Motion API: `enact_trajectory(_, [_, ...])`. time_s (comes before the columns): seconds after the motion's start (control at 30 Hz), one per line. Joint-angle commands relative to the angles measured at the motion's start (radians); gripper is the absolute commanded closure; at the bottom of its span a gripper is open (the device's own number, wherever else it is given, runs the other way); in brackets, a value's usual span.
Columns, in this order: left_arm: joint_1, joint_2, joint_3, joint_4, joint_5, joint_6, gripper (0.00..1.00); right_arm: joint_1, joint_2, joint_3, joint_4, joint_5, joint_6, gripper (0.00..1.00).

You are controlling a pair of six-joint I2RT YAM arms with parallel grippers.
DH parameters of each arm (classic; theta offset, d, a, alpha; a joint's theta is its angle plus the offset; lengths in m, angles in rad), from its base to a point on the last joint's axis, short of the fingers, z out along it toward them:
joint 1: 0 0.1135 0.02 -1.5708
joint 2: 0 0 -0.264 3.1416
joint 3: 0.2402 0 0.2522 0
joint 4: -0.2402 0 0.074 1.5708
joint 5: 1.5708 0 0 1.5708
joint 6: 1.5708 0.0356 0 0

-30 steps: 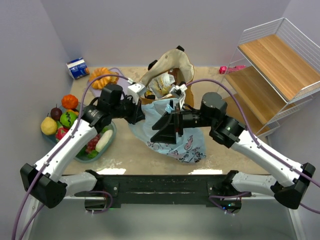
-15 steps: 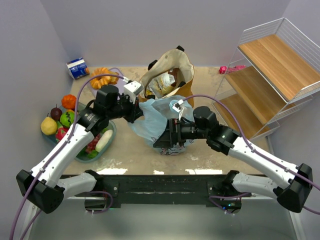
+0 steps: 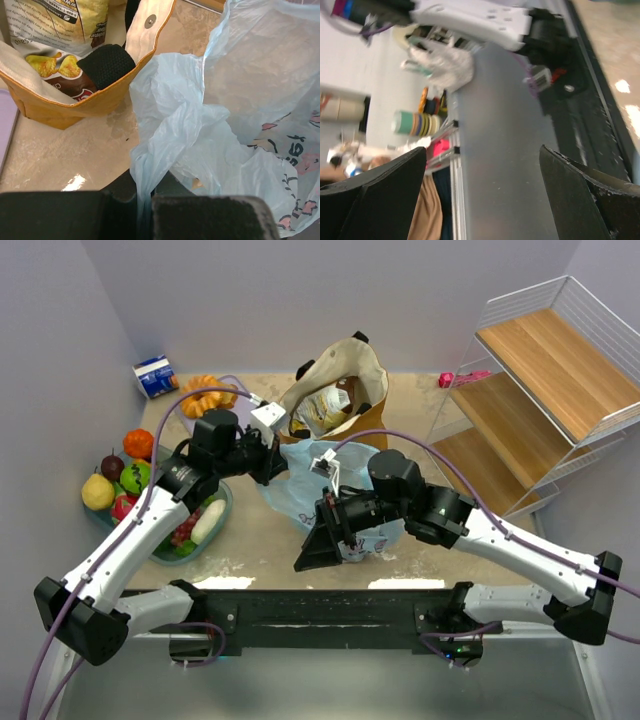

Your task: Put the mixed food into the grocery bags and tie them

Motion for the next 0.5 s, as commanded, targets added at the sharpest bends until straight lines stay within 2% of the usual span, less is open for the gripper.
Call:
enact_trajectory(0.0, [0.009,0.003,-0.007,0.02,0.015,0.078,1.0,0.025,0.029,0.169,0.045,-0.175,-0.082,0.01])
enact_trajectory(0.1, [0.009,0.003,-0.004,0.016,0.012,0.098,1.0,0.025,0.063,0.27,0.062,-0.19,-0.127,0.01])
enact_trajectory(0.17, [0.009,-0.001,-0.006,0.012,0.061,0.12,1.0,0.009,0.109,0.406,-0.083,-0.118,-0.206,0.01])
enact_trajectory(0.2, [0.009,-0.006,-0.009,0.019,0.081,0.138,1.0,-0.007,0.13,0.459,-0.152,-0.004,-0.291,0.01])
enact_trajectory(0.23, [0.01,-0.018,-0.012,0.023,0.099,0.146,1.0,-0.057,0.146,0.502,-0.259,0.043,-0.324,0.01])
enact_trajectory(0.3, [0.009,-0.027,-0.019,0.031,0.135,0.173,1.0,-0.149,0.176,0.561,-0.309,0.087,-0.391,0.01])
enact_trajectory(0.33, [0.009,-0.032,-0.021,0.029,0.135,0.182,1.0,-0.242,0.183,0.565,-0.329,0.116,-0.419,0.01])
enact_trajectory(0.47, [0.009,-0.023,-0.006,-0.013,0.12,0.225,1.0,-0.304,0.244,0.61,-0.475,0.34,-0.678,0.01])
